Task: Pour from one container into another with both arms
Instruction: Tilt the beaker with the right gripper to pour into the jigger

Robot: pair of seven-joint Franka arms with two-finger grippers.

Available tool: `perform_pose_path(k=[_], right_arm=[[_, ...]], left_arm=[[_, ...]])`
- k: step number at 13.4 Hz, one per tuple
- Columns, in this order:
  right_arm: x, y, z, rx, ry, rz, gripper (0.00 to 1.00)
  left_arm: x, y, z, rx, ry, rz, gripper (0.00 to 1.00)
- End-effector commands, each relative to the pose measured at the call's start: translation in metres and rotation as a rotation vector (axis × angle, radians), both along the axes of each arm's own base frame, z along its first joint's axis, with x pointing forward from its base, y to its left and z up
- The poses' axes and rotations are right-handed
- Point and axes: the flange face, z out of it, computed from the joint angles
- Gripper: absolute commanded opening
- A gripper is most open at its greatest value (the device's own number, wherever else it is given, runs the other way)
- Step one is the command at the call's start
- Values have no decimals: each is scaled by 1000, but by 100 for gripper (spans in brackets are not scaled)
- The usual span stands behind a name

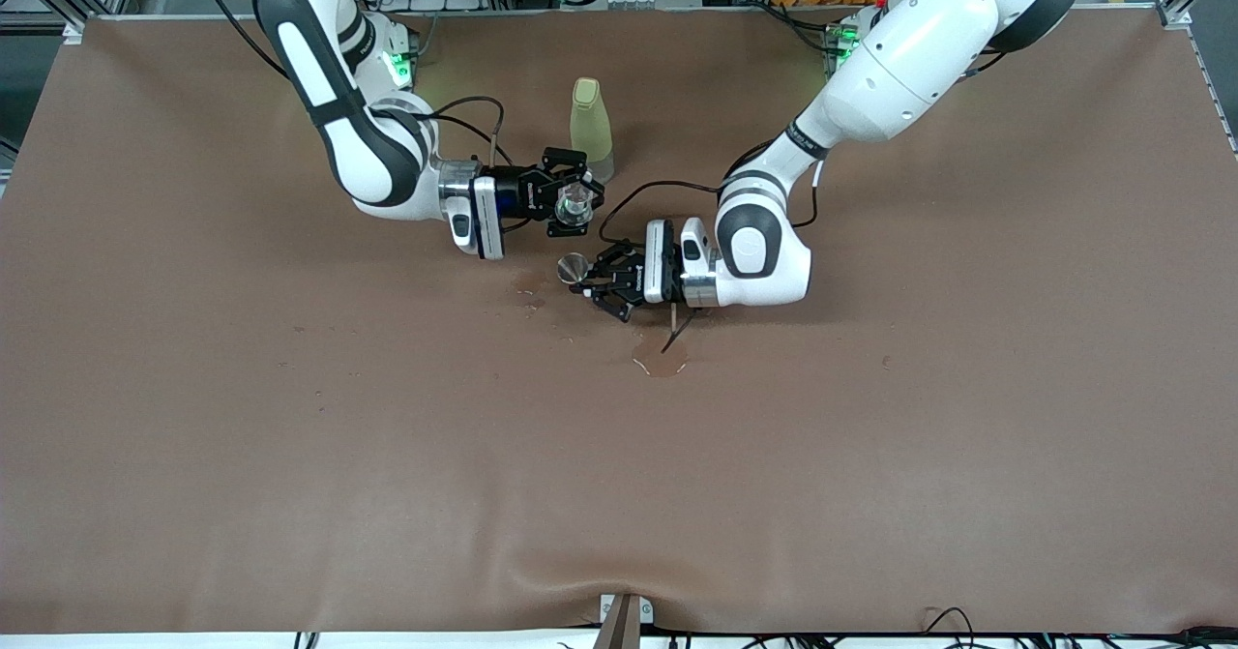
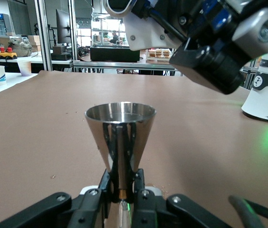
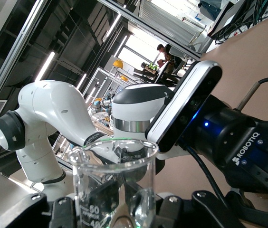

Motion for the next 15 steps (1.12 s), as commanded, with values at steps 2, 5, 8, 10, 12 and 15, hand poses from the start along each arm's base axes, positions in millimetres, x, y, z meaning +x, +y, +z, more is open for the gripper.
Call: perform_pose_path(k=[2,5,8,10,12,15], right_arm=[[-2,-3,4,18,84,-21,0],[-2,-3,4,21,154,-21,0],[-2,-2,2,21,187,-21,0],[-1,-2,2,24,227,-20,0],[-1,-2,2,26,255,-20,0],[-2,-2,2,26,272,-20,0]], left_arm=[[-9,5,10,-3,-17,14,0],[-13,7,12,-1,-11,17,0],[-15,8,12,4,-10,15,0],[-17,9,11,5,-13,14,0],[-17,10,10,6,-10,15,0],[-18,9,10,5,-9,15,0]])
